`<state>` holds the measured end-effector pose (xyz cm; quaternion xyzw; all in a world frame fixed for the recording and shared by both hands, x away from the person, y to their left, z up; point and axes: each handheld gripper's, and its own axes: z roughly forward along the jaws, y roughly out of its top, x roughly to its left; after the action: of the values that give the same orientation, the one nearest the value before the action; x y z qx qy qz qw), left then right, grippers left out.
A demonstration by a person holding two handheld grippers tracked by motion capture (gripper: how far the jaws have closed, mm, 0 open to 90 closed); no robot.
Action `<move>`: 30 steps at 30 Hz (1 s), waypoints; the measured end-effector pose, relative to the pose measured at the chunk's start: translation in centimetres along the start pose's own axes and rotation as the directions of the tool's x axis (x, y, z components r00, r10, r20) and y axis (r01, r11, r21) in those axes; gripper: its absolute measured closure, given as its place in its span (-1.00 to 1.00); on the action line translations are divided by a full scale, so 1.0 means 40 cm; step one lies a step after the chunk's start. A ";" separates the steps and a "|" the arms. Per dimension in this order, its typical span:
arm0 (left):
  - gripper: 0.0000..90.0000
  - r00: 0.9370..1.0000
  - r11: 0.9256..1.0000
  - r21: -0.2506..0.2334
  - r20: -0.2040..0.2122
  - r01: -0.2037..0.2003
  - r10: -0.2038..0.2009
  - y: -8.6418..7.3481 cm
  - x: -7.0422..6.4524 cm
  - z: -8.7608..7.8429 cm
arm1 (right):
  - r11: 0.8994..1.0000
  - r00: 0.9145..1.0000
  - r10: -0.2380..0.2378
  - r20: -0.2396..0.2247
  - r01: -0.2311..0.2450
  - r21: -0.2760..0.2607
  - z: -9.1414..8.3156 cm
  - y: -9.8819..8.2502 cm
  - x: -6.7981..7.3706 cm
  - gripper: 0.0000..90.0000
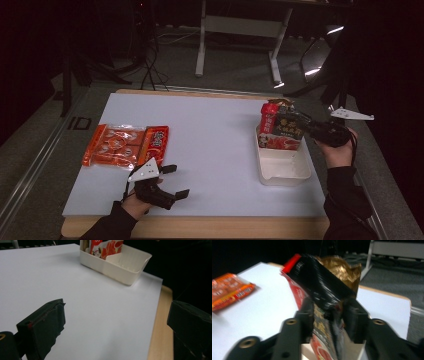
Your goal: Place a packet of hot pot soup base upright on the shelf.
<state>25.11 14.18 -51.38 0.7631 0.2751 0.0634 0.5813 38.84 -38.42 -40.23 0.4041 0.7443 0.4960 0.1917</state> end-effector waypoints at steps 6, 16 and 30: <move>-0.95 1.000 0.999 -0.046 0.021 -0.012 0.013 0.004 -0.004 -0.004 | 0.997 1.000 -0.013 -0.004 0.012 -0.072 -0.038 0.041 0.035 0.08; -0.95 0.999 0.998 0.048 -0.028 0.028 -0.026 0.009 0.002 -0.008 | 0.988 0.998 -0.056 -0.036 0.050 -0.149 -0.072 0.085 0.119 -0.47; -0.77 1.000 0.998 0.062 0.009 0.013 -0.014 0.025 0.001 -0.027 | 0.981 0.988 -0.085 -0.131 0.060 -0.183 -0.078 0.057 0.234 -0.68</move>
<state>25.02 14.96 -50.12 0.7792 0.2794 0.0475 0.5591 32.01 -32.42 -35.75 0.3226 0.7226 0.5802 0.1931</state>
